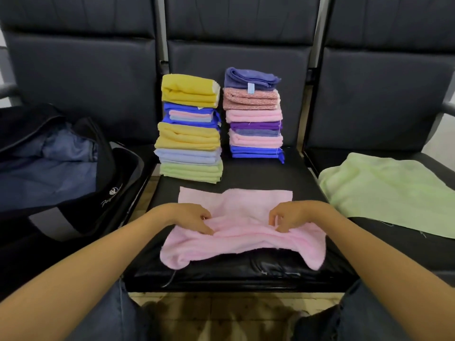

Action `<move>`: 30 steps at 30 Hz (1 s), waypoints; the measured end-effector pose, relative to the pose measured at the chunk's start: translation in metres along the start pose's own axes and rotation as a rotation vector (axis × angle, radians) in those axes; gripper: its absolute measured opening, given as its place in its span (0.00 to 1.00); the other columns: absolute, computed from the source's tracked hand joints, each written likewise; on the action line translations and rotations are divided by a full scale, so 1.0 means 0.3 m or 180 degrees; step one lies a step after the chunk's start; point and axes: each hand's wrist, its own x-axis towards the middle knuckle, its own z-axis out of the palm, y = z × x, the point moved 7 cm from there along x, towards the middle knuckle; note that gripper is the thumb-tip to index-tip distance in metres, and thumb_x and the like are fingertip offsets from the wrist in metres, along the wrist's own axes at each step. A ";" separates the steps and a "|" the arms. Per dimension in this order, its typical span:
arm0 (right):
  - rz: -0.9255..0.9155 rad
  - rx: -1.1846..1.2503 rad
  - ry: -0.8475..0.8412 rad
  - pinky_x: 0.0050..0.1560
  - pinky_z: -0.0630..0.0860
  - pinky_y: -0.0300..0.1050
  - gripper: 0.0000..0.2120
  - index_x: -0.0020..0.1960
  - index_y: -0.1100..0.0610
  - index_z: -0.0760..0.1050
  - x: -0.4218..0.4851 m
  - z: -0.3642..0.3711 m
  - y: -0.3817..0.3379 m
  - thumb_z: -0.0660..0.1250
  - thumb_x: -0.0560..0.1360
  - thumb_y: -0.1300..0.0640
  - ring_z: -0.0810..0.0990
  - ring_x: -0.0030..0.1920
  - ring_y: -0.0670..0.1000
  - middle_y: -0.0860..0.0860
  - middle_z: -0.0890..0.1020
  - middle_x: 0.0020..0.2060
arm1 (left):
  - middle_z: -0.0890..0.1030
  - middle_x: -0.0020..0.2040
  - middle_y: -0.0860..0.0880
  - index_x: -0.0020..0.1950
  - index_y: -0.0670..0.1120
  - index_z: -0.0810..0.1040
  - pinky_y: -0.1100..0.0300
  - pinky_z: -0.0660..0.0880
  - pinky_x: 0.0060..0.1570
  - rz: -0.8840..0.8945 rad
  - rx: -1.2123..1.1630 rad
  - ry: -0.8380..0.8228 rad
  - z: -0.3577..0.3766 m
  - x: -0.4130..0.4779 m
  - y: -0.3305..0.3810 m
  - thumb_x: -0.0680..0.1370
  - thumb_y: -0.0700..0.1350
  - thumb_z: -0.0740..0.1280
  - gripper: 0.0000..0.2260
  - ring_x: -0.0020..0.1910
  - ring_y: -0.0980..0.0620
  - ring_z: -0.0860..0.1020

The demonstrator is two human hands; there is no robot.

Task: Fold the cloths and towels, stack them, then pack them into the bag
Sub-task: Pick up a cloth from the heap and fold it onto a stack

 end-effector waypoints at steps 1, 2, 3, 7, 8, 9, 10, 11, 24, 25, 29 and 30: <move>0.0013 0.0093 -0.0155 0.48 0.74 0.42 0.14 0.58 0.50 0.74 0.004 0.003 0.006 0.67 0.73 0.54 0.73 0.51 0.51 0.47 0.73 0.53 | 0.75 0.55 0.56 0.65 0.51 0.73 0.58 0.71 0.61 -0.0002 -0.0053 -0.0037 0.001 0.002 0.004 0.76 0.61 0.64 0.22 0.55 0.53 0.75; 0.0029 0.0194 -0.0239 0.47 0.75 0.42 0.12 0.56 0.48 0.75 0.004 0.005 0.009 0.68 0.72 0.51 0.74 0.52 0.51 0.47 0.74 0.53 | 0.75 0.54 0.56 0.64 0.52 0.74 0.58 0.71 0.62 0.0010 -0.0115 0.0013 -0.003 0.007 0.004 0.76 0.62 0.64 0.21 0.55 0.54 0.75; 0.0024 0.0319 -0.0250 0.47 0.76 0.43 0.11 0.53 0.46 0.75 0.006 0.006 0.012 0.69 0.72 0.47 0.74 0.52 0.50 0.46 0.74 0.53 | 0.76 0.53 0.56 0.61 0.52 0.75 0.58 0.72 0.60 0.0037 -0.0189 0.0138 -0.010 0.012 0.000 0.76 0.62 0.65 0.19 0.54 0.54 0.75; -0.0174 0.0732 0.0167 0.55 0.74 0.45 0.10 0.44 0.45 0.77 0.028 0.006 0.035 0.67 0.73 0.39 0.76 0.49 0.49 0.44 0.78 0.47 | 0.78 0.46 0.54 0.47 0.52 0.77 0.64 0.72 0.48 0.0347 -0.0452 0.0727 -0.027 0.024 -0.012 0.76 0.53 0.68 0.06 0.46 0.55 0.76; -0.0223 0.0760 0.0265 0.53 0.74 0.44 0.08 0.42 0.46 0.76 0.032 0.008 0.037 0.67 0.75 0.43 0.76 0.48 0.49 0.43 0.77 0.45 | 0.78 0.44 0.54 0.44 0.53 0.75 0.64 0.71 0.45 0.0386 -0.0503 0.0762 -0.025 0.025 -0.009 0.77 0.51 0.67 0.05 0.43 0.55 0.75; -0.0255 0.0785 0.0397 0.51 0.73 0.44 0.08 0.40 0.46 0.74 0.037 0.003 0.042 0.65 0.77 0.46 0.75 0.46 0.49 0.43 0.76 0.43 | 0.77 0.42 0.54 0.44 0.53 0.73 0.64 0.70 0.41 0.0385 -0.0555 0.0783 -0.025 0.025 -0.004 0.78 0.50 0.66 0.05 0.40 0.56 0.73; -0.0268 0.0819 0.0553 0.49 0.72 0.43 0.09 0.39 0.46 0.72 0.041 -0.007 0.046 0.63 0.78 0.49 0.74 0.45 0.49 0.43 0.75 0.42 | 0.76 0.41 0.53 0.45 0.52 0.71 0.64 0.68 0.39 0.0358 -0.0644 0.0834 -0.029 0.026 0.000 0.80 0.48 0.64 0.05 0.38 0.56 0.72; -0.0288 0.0906 0.0753 0.48 0.70 0.42 0.10 0.40 0.47 0.71 0.042 -0.023 0.047 0.61 0.80 0.52 0.73 0.45 0.48 0.43 0.74 0.42 | 0.76 0.42 0.52 0.46 0.51 0.70 0.64 0.67 0.36 0.0301 -0.0783 0.0932 -0.038 0.028 0.000 0.81 0.48 0.61 0.04 0.36 0.56 0.71; -0.0401 0.1600 0.0628 0.56 0.74 0.45 0.12 0.53 0.39 0.69 0.029 -0.066 0.073 0.69 0.74 0.48 0.74 0.57 0.50 0.44 0.72 0.56 | 0.74 0.50 0.51 0.51 0.51 0.72 0.62 0.68 0.41 0.0368 -0.1378 0.0962 -0.109 -0.007 -0.016 0.78 0.54 0.65 0.09 0.41 0.54 0.71; -0.0415 0.1638 0.0669 0.58 0.74 0.46 0.09 0.52 0.40 0.71 0.034 -0.071 0.083 0.68 0.75 0.49 0.75 0.57 0.50 0.44 0.73 0.56 | 0.75 0.47 0.51 0.49 0.48 0.74 0.61 0.68 0.41 0.0341 -0.1419 0.0916 -0.114 -0.009 -0.028 0.79 0.54 0.63 0.10 0.40 0.54 0.71; -0.0393 0.1379 0.0679 0.58 0.74 0.44 0.03 0.45 0.46 0.77 0.050 -0.062 0.116 0.67 0.77 0.53 0.77 0.53 0.50 0.45 0.78 0.48 | 0.74 0.40 0.50 0.42 0.45 0.73 0.61 0.67 0.40 -0.0106 -0.1067 0.0915 -0.119 -0.003 -0.106 0.81 0.50 0.60 0.11 0.40 0.52 0.71; -0.0316 0.1271 0.0705 0.58 0.74 0.45 0.04 0.43 0.47 0.77 0.058 -0.056 0.132 0.67 0.76 0.55 0.78 0.53 0.51 0.45 0.79 0.47 | 0.75 0.42 0.50 0.44 0.46 0.74 0.62 0.67 0.40 -0.0260 -0.0879 0.0988 -0.121 0.003 -0.130 0.81 0.49 0.61 0.09 0.42 0.52 0.73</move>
